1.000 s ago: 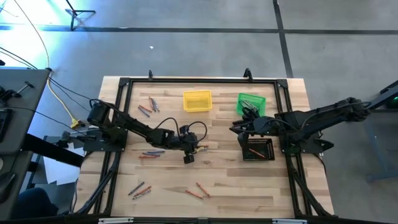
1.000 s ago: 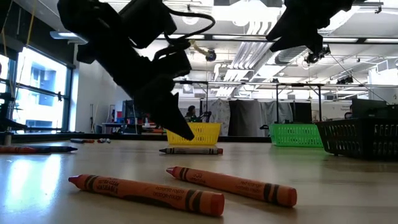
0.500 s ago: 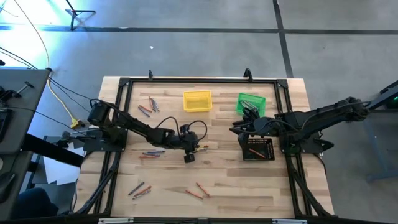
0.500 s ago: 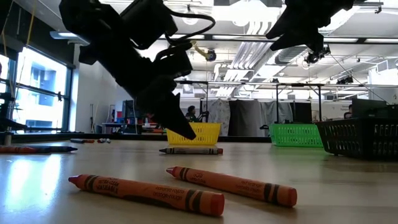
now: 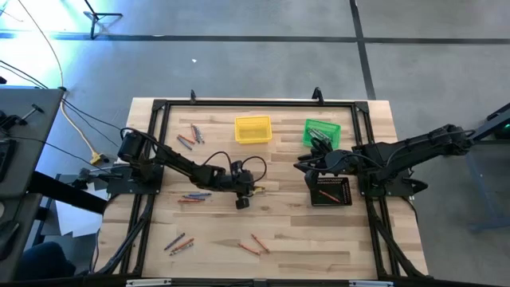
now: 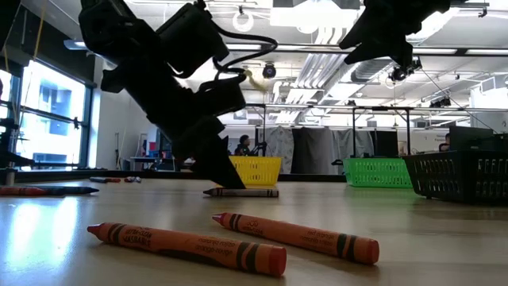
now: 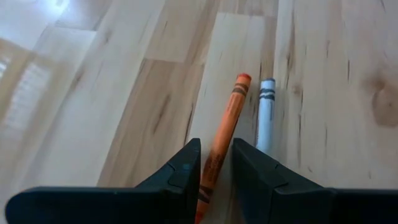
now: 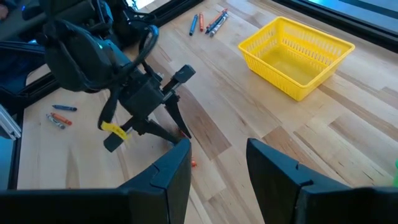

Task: Sort crayons
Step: Put the orange crayon into the black basket

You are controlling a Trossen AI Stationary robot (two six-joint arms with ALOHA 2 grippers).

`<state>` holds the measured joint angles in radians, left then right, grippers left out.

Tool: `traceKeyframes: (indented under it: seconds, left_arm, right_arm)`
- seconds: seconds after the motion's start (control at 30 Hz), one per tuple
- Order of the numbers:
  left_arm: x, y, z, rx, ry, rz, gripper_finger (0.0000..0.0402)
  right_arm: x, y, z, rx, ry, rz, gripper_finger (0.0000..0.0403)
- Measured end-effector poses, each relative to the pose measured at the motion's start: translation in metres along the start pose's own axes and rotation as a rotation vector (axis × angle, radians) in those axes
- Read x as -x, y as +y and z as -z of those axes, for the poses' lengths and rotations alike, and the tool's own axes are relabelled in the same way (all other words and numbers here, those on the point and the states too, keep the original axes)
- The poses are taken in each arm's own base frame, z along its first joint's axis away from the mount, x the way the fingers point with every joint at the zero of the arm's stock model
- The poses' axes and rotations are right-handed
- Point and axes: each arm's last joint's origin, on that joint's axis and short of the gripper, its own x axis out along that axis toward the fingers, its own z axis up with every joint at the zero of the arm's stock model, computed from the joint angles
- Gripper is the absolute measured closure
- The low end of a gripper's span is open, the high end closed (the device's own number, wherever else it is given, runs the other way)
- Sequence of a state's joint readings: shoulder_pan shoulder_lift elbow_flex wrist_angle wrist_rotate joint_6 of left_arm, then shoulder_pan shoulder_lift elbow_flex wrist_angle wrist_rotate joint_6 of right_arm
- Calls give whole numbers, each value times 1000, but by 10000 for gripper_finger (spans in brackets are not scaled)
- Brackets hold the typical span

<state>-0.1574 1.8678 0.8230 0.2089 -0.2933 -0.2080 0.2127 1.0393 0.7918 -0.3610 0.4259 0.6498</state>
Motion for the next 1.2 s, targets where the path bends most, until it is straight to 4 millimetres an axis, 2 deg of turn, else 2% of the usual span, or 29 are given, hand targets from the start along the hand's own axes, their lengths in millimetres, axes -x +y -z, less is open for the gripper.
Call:
traceKeyframes:
  seconds: [0.2, 0.47, 1.2]
  left_arm:
    - [0, 1, 1, -1, 7, -4, 326]
    - [0, 5, 4, 16, 62, -18, 394]
    - [0, 9, -2, 40, -13, -77, 400]
  right_arm:
    - [0, 0, 0, 1, 0, 0, 254]
    - [0, 0, 0, -2, 0, -1, 254]
    - [0, -1, 1, 3, 12, 6, 254]
